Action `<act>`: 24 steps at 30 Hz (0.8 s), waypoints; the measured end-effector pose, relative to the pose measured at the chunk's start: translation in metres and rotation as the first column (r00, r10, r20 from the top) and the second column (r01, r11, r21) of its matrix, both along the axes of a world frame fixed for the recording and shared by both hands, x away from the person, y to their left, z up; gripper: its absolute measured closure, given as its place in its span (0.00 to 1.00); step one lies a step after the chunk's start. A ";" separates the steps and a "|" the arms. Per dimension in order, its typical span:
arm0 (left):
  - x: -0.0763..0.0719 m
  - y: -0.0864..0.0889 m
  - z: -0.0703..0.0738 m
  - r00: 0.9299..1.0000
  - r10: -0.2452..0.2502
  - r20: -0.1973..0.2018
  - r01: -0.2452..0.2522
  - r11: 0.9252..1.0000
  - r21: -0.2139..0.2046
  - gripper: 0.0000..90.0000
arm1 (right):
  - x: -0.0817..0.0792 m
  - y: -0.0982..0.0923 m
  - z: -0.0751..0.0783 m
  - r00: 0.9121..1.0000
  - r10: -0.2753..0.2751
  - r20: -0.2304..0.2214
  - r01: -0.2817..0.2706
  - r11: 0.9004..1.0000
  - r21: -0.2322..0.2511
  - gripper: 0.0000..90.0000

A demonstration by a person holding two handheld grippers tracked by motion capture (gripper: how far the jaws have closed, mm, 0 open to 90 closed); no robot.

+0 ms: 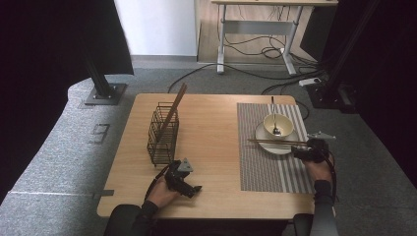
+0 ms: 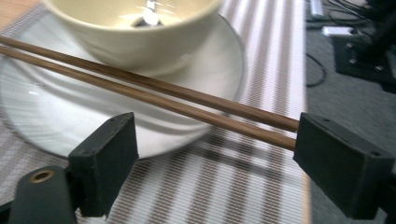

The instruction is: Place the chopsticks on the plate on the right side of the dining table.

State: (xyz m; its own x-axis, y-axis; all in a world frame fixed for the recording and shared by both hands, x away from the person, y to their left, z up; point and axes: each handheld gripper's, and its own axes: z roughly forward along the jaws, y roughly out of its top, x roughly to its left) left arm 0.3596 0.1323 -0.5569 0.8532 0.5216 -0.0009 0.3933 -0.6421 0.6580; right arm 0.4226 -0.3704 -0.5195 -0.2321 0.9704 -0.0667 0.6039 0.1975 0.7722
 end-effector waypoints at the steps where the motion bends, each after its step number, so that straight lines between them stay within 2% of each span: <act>1: 0.000 0.000 0.000 1.000 0.000 0.000 0.000 1.000 0.000 0.00 | -0.001 0.003 0.001 1.000 0.011 0.005 -0.011 1.000 0.007 0.12; 4: 0.000 0.000 0.000 1.000 0.001 0.000 -0.001 1.000 0.000 0.00 | -0.002 0.009 0.002 0.999 0.025 0.026 -0.026 0.999 0.032 0.02; 6: 0.000 0.000 0.000 1.000 0.001 0.000 -0.001 1.000 0.000 0.00 | -0.003 0.013 0.002 0.998 0.061 0.029 -0.063 0.996 0.070 0.00; 9: 0.000 0.000 0.000 1.000 0.001 0.000 -0.001 1.000 0.000 0.00 | -0.005 0.020 0.000 0.995 0.100 0.028 -0.102 0.991 0.089 0.00; 14: 0.000 0.000 0.000 1.000 0.001 0.000 -0.001 1.000 0.000 0.00 | -0.006 0.038 -0.001 0.986 0.163 0.026 -0.164 0.982 0.094 0.00; 17: 0.000 0.000 0.000 1.000 0.001 0.000 -0.001 1.000 0.000 0.00 | -0.007 0.053 -0.003 0.976 0.217 0.027 -0.218 0.972 0.082 0.00; 24: 0.000 0.000 0.000 1.000 0.002 0.000 -0.002 1.000 0.000 0.00 | -0.004 0.073 -0.011 0.960 0.280 0.000 -0.279 0.958 0.068 0.00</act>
